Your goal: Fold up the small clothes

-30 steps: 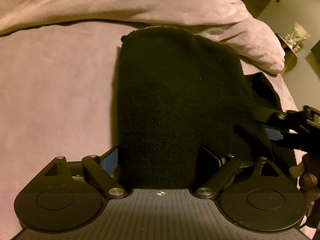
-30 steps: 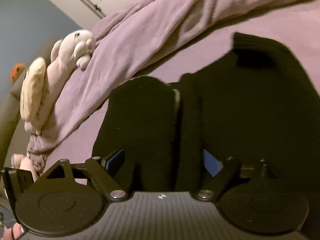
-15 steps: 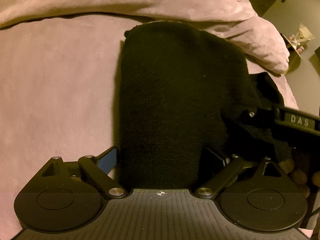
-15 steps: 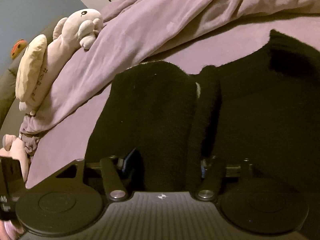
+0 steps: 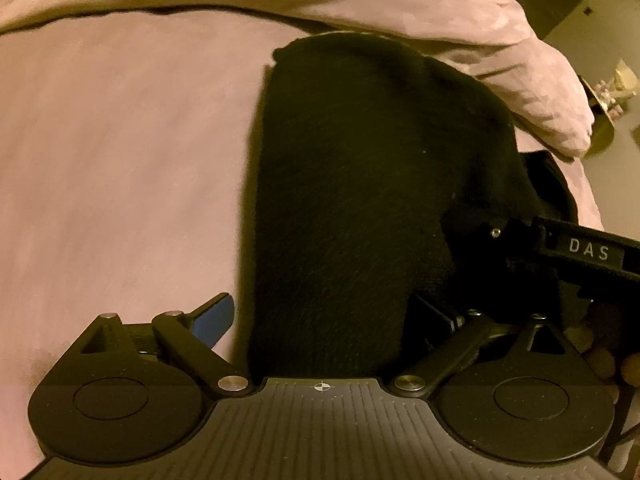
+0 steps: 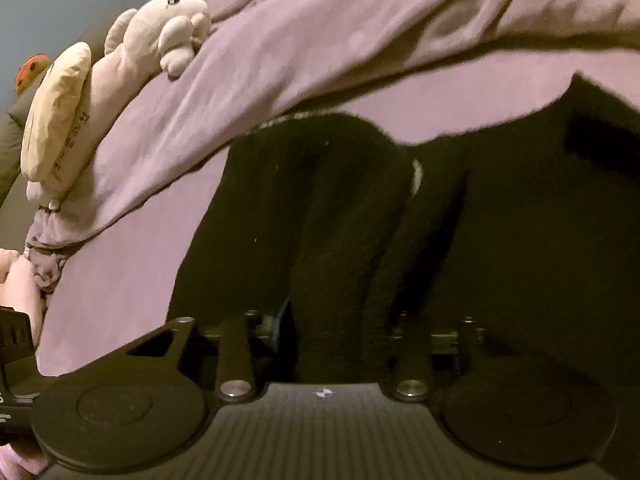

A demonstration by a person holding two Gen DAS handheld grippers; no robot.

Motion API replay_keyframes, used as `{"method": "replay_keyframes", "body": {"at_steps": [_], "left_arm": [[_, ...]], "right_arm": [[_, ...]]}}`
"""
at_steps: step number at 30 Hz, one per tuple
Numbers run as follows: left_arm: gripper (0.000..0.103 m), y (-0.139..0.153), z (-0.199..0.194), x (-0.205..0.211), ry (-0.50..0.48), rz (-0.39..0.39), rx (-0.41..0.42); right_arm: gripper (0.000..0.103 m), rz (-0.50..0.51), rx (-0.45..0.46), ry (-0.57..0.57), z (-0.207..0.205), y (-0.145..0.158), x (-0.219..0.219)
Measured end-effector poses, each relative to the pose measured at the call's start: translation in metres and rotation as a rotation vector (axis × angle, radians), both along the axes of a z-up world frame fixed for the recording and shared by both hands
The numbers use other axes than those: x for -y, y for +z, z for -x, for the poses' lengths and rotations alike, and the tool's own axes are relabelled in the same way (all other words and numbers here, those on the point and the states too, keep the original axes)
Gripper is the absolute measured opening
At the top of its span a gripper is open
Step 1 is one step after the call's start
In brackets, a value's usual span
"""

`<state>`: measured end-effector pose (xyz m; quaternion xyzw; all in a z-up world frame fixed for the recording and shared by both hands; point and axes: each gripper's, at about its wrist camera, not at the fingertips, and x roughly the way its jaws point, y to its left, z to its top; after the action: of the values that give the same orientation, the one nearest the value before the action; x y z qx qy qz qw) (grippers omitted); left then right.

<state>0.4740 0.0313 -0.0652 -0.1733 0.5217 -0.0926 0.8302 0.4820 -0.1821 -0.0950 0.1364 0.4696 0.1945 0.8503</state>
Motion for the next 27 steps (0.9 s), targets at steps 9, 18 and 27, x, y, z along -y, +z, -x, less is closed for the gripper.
{"method": "replay_keyframes", "body": {"at_steps": [9, 18, 27], "left_arm": [[0.099, 0.016, 0.015, -0.014, 0.037, 0.026, 0.012], [0.1, 0.053, 0.02, -0.004, 0.021, 0.004, 0.12], [0.099, 0.053, 0.012, 0.049, -0.092, 0.017, 0.145]], "right_arm": [[0.024, 0.229, 0.196, 0.066, 0.026, 0.034, -0.034], [0.023, 0.476, 0.469, 0.126, 0.06, 0.097, -0.024], [0.023, 0.634, 0.424, -0.029, 0.062, 0.077, 0.052]]}}
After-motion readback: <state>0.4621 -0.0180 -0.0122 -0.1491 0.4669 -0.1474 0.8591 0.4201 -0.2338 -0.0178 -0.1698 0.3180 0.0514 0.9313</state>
